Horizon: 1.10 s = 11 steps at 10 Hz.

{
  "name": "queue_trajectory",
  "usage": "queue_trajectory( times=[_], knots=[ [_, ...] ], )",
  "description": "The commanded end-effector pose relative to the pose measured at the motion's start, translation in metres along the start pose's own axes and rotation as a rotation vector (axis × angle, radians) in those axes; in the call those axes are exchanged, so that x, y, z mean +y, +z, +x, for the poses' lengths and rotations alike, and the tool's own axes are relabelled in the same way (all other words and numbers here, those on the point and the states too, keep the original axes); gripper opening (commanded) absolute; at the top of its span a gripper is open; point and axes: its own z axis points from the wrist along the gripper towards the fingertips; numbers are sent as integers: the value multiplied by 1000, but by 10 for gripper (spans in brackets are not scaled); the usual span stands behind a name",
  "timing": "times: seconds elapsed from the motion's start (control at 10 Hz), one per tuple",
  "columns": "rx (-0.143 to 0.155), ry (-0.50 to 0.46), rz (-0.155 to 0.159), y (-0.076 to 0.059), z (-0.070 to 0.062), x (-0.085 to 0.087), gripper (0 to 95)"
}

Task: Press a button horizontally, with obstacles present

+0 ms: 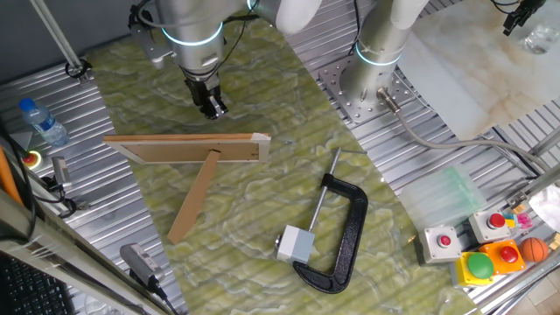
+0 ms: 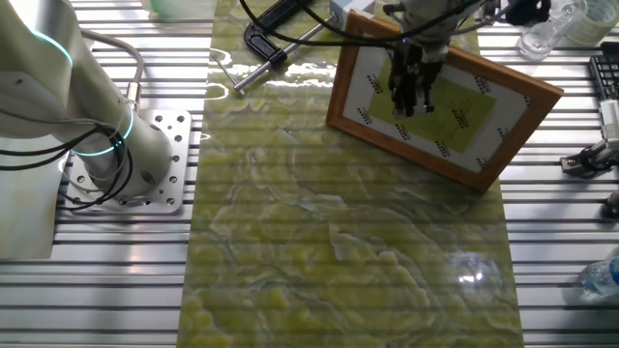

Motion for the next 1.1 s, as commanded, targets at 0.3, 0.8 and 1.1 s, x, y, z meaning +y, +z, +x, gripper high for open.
queue_trajectory(
  times=[0.3,0.8,1.1],
  knots=[
    [-4,-34,11,-16,2,-6,0],
    [-41,-68,29,-55,-7,-4,0],
    [-82,-82,57,-87,-36,22,0]
  ],
)
